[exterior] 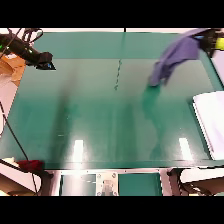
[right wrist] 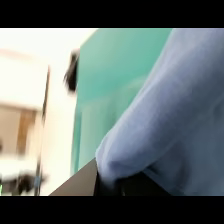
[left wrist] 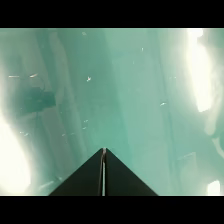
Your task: Fold the shirts.
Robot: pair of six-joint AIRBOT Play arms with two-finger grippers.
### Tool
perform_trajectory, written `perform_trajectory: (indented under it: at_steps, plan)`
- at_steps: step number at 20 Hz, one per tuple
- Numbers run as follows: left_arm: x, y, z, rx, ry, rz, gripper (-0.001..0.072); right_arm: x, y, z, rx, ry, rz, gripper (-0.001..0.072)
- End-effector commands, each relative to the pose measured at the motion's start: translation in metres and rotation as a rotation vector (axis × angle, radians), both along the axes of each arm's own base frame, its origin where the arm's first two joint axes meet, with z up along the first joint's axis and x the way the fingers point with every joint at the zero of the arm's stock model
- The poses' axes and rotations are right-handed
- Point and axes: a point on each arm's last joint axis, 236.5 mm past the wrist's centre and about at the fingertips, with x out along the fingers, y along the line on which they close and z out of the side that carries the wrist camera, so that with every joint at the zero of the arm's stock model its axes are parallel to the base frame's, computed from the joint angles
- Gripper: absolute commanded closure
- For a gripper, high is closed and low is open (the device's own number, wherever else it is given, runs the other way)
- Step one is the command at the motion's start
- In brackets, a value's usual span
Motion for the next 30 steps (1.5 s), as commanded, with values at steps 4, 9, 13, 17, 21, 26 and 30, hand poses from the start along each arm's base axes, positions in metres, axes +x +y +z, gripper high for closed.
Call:
perform_trajectory:
  at_steps: [4, 9, 13, 17, 21, 26, 30]
  plan:
    - [-0.003, -0.001, 0.0, -0.011, 0.025, 0.029, 0.0685, -0.065, -0.186, -0.016, -0.084, 0.093, -0.41, 0.0689]
    - [-0.003, -0.001, 0.0, -0.011, 0.025, 0.028, 0.0685, -0.109, -0.238, -0.023, -0.096, 0.148, -0.528, 0.0689]
    - [-0.003, -0.001, 0.0, -0.012, 0.028, 0.029, 0.0685, -0.146, -0.246, -0.021, -0.132, 0.237, -0.59, 0.069]
    - [-0.007, -0.003, 0.0, -0.018, 0.041, 0.021, 0.0685, -0.21, -0.258, -0.025, -0.243, 0.439, -0.731, 0.069]
    - [-0.012, -0.003, -0.002, -0.018, 0.06, 0.012, 0.0685, -0.284, -0.257, -0.066, -0.349, 0.763, -0.778, 0.0689]
    - [-0.016, -0.004, -0.002, -0.019, 0.075, 0.002, 0.0685, -0.361, -0.238, -0.143, -0.356, 1.129, -0.765, 0.0689]
    - [-0.016, -0.007, -0.001, -0.031, 0.074, -0.002, 0.0685, -0.406, -0.223, -0.214, -0.374, 1.34, -0.698, 0.0689]
